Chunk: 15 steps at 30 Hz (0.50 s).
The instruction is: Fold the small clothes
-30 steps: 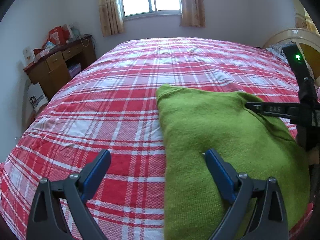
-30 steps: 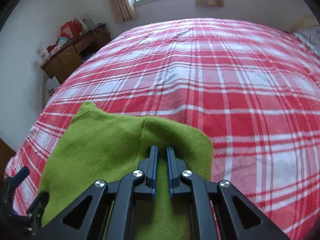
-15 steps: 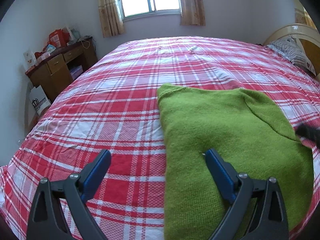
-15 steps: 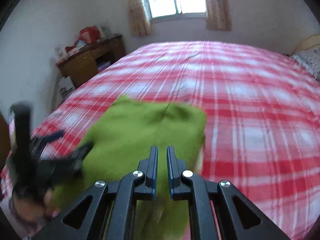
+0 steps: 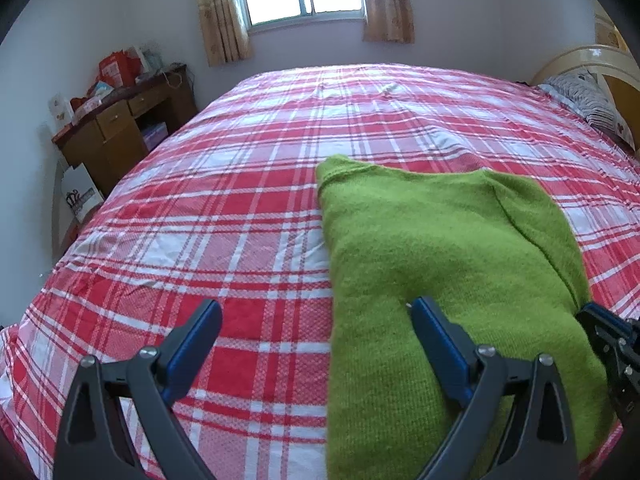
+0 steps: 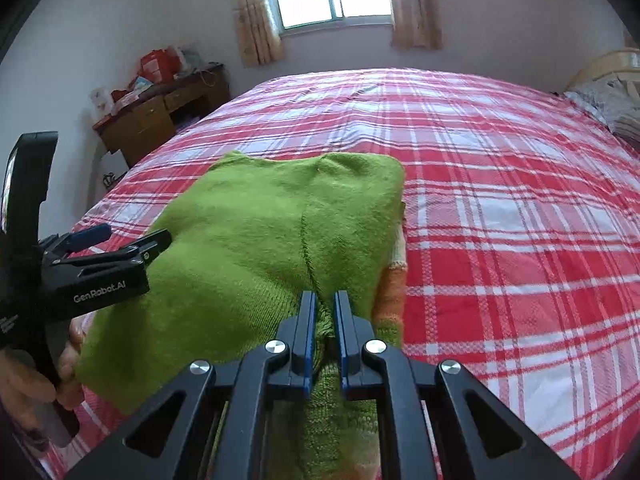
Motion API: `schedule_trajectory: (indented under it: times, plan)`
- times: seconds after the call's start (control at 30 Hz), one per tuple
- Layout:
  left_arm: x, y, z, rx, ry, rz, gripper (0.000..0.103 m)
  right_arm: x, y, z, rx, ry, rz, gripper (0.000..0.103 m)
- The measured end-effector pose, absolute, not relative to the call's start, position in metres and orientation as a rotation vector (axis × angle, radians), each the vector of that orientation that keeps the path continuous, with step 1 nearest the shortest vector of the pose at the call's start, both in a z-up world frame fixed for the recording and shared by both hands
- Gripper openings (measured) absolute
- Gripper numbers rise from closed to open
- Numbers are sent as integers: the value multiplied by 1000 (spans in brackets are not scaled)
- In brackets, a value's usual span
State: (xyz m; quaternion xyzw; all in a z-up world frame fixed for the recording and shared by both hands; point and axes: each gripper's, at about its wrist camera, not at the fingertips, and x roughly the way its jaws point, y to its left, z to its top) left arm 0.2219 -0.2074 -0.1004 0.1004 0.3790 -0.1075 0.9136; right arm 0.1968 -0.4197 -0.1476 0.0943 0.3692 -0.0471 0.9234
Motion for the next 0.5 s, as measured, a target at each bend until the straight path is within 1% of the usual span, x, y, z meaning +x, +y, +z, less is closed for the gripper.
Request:
schedule_trajectory:
  times: [0.1,0.17,0.2,0.27,0.37,0.5]
  plan:
    - [213,-202,-95,208,788,-234,99,184,-412,-141,174,748,-115,11]
    - [203,-197,-93,222,783,-241,98,167,-405,-138,156,749,-131,20]
    - [199,-195,-92,226,786,-245,98,163,-404,-139,159,763,-131,29]
    - [189,-189,-93,217,803,-260,98,147,-400,-146,186,798,-118,30]
    - [175,-183,-95,209,816,-283,98,111,-390,-141,169,743,-168,30]
    - [160,-177,-100,213,841,-314,97,85,-391,-133,246,720,-157,30]
